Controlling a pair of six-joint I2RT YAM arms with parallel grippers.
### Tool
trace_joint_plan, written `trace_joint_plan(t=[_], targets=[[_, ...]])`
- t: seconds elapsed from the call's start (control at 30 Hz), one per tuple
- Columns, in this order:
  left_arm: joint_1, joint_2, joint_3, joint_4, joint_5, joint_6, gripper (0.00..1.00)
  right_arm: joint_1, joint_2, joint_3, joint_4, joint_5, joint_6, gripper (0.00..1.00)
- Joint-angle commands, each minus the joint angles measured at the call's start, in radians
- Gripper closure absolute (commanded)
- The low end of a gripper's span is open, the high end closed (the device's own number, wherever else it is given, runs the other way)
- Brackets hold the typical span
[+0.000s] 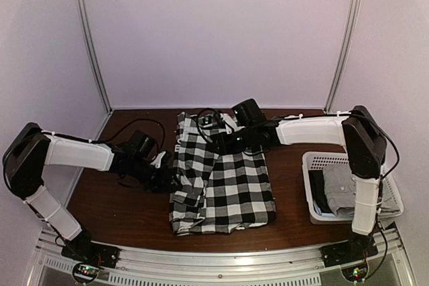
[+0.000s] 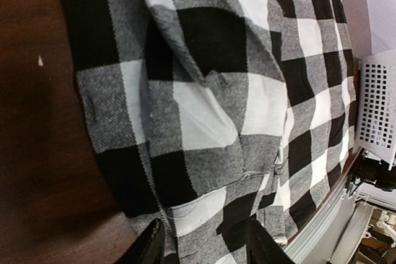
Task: Fold and stack the long sleeve shirts
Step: Move the 1/3-folded shirt to the center of the board.
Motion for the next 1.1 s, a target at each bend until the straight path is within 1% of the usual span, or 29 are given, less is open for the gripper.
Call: trace_joint_plan(t=[0.0,0.23,0.47,0.63,0.7,0.83,0.87,1.07], targets=[[-0.013,-0.039,-0.017,-0.055,-0.064,-0.006,0.54,-0.019,-0.052,-0.005,0.04,0.017,0.01,0.74],[-0.065,-0.039,-0.035,-0.098,-0.07,-0.017,0.54,-0.033,-0.06,-0.022,0.058,0.002,0.015,0.74],[-0.1,-0.031,-0.056,-0.103,-0.069,-0.059,0.55,-0.042,-0.058,-0.031,0.078,-0.017,0.022,0.73],[-0.165,-0.004,-0.043,-0.102,-0.058,-0.11,0.64,-0.051,-0.053,-0.039,0.105,-0.02,0.03,0.73],[-0.191,0.004,-0.046,-0.106,-0.054,-0.129,0.71,-0.056,-0.049,-0.039,0.12,-0.025,0.034,0.73],[-0.207,0.005,-0.064,-0.15,-0.069,-0.139,0.97,-0.073,-0.027,-0.012,0.136,-0.027,0.036,0.73],[-0.207,0.001,-0.069,-0.171,-0.075,-0.138,1.0,-0.079,-0.018,-0.002,0.139,-0.031,0.039,0.73],[-0.206,-0.056,-0.082,-0.343,-0.153,-0.116,1.0,-0.104,0.054,0.075,0.14,-0.032,0.04,0.73]])
